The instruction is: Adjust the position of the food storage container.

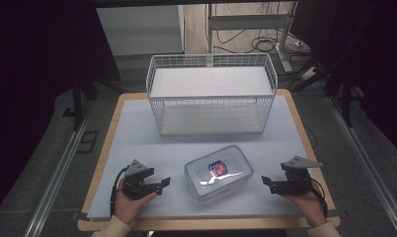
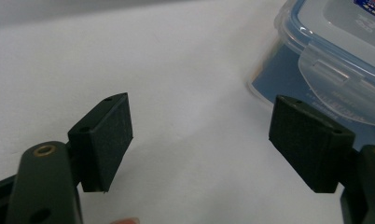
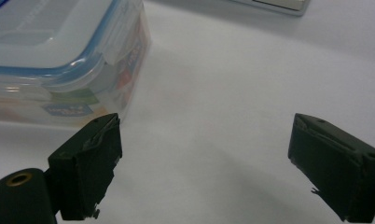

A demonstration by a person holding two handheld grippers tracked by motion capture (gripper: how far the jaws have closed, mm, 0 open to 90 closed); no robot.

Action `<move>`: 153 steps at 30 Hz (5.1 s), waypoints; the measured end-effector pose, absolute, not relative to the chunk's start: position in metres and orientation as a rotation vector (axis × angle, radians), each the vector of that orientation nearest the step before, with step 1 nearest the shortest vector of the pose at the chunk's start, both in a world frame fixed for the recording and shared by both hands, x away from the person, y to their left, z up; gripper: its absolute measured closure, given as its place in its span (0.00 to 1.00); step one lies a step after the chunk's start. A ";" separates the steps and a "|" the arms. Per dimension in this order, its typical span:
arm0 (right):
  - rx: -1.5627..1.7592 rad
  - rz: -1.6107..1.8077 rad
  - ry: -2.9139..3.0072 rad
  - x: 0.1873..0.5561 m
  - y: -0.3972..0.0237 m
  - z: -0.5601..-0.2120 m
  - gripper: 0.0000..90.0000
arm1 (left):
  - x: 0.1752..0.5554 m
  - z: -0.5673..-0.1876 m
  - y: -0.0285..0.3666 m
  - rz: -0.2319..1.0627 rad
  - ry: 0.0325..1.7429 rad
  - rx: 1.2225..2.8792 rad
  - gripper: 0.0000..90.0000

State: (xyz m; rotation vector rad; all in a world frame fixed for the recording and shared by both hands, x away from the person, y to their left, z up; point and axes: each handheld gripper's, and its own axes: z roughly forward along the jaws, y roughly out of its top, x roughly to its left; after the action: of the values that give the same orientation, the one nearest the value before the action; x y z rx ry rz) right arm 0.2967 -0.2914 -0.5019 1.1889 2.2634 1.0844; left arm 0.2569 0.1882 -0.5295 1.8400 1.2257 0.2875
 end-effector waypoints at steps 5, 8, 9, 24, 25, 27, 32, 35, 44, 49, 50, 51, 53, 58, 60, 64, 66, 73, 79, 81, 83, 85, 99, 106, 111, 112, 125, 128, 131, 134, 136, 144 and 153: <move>1.201 1.090 2.266 0.301 -0.293 -0.506 0.12 | 0.260 -0.529 0.188 0.281 1.240 1.838 0.22; 1.208 1.107 2.259 0.299 -0.295 -0.505 0.13 | 0.259 -0.528 0.188 0.277 1.245 1.826 0.22; 1.208 1.116 2.253 0.297 -0.296 -0.505 0.13 | 0.259 -0.527 0.189 0.276 1.247 1.821 0.22; 1.180 1.100 2.236 0.286 -0.296 -0.501 0.16 | 0.250 -0.502 0.184 0.281 1.213 1.788 0.31; 1.179 1.098 2.237 0.286 -0.296 -0.501 0.16 | 0.249 -0.500 0.183 0.288 1.207 1.790 0.36; 1.183 1.096 2.236 0.287 -0.297 -0.502 0.16 | 0.247 -0.495 0.182 0.296 1.201 1.796 0.48; 1.173 1.093 2.239 0.286 -0.296 -0.502 0.17 | 0.244 -0.485 0.181 0.249 1.148 1.808 0.85; 1.173 1.088 2.237 0.285 -0.295 -0.502 0.17 | 0.242 -0.482 0.180 0.235 1.127 1.811 0.94; 1.173 1.076 2.244 0.286 -0.294 -0.505 0.17 | 0.237 -0.476 0.165 0.166 1.043 1.843 1.00; 1.183 1.078 2.244 0.287 -0.295 -0.506 0.17 | 0.231 -0.476 0.141 0.100 0.967 1.891 1.00; 1.183 1.080 2.245 0.288 -0.296 -0.507 0.17 | 0.229 -0.476 0.137 0.090 0.953 1.897 1.00; 1.182 1.080 2.245 0.288 -0.296 -0.507 0.17 | 0.228 -0.475 0.133 0.081 0.936 1.904 1.00; 1.183 1.078 2.245 0.288 -0.296 -0.507 0.17 | 0.225 -0.475 0.124 0.059 0.911 1.915 1.00; 1.195 1.078 2.237 0.288 -0.298 -0.507 0.17 | 0.220 -0.476 0.106 0.026 0.854 1.949 1.00; 1.192 1.075 2.236 0.288 -0.297 -0.507 0.17 | 0.217 -0.477 0.099 0.015 0.833 1.966 1.00; 1.190 1.065 2.244 0.289 -0.296 -0.509 0.17 | 0.213 -0.482 0.084 -0.001 0.797 2.009 1.00; 1.191 1.061 2.247 0.289 -0.296 -0.509 0.17 | 0.212 -0.486 0.078 -0.005 0.789 2.034 1.00; 1.190 1.057 2.250 0.290 -0.296 -0.510 0.17 | 0.209 -0.502 0.054 0.004 0.761 2.123 1.00; 1.191 1.056 2.250 0.289 -0.296 -0.510 0.17 | 0.215 -0.511 0.053 0.053 0.795 2.139 1.00; 1.190 1.054 2.251 0.290 -0.296 -0.510 0.17 | 0.217 -0.513 0.055 0.061 0.807 2.138 1.00; 1.192 1.053 2.251 0.290 -0.295 -0.511 0.17 | 0.218 -0.515 0.055 0.067 0.811 2.145 1.00; 1.191 1.051 2.251 0.290 -0.295 -0.511 0.17 | 0.218 -0.517 0.054 0.076 0.812 2.153 1.00; 1.193 1.052 2.247 0.289 -0.296 -0.510 0.17 | 0.222 -0.518 0.068 0.085 0.843 2.147 1.00; 1.189 1.048 2.250 0.290 -0.296 -0.510 0.17 | 0.229 -0.518 0.081 0.073 0.892 2.105 1.00; 1.189 1.044 2.251 0.290 -0.296 -0.511 0.17 | 0.235 -0.519 0.087 0.082 0.919 2.090 1.00; 1.192 1.045 2.250 0.290 -0.296 -0.511 0.17 | 0.237 -0.519 0.088 0.083 0.923 2.088 1.00; 1.189 1.044 2.253 0.290 -0.296 -0.511 0.18 | 0.257 -0.520 0.102 0.088 1.016 2.039 1.00; 1.191 1.041 2.253 0.290 -0.296 -0.511 0.18 | 0.261 -0.521 0.106 0.092 1.026 2.034 1.00; 1.189 1.042 2.254 0.290 -0.296 -0.511 0.18 | 0.263 -0.521 0.108 0.090 1.036 2.030 1.00; 1.190 1.042 2.255 0.290 -0.295 -0.511 0.18 | 0.263 -0.522 0.108 0.091 1.038 2.030 1.00; 1.189 1.041 2.254 0.290 -0.295 -0.511 0.18 | 0.262 -0.521 0.110 0.086 1.042 2.023 1.00; 1.191 1.051 2.248 0.290 -0.297 -0.510 0.18 | 0.257 -0.513 0.151 0.085 1.124 1.899 0.98; 1.201 1.179 2.257 0.290 -0.299 -0.509 0.18 | 0.265 -0.515 0.163 0.178 1.248 1.824 0.49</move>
State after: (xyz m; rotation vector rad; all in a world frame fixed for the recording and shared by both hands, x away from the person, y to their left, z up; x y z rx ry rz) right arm 0.2904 -0.2993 -0.5095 1.2010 2.2573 1.1793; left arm 0.2649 0.1625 -0.5154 1.8243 1.2476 0.1781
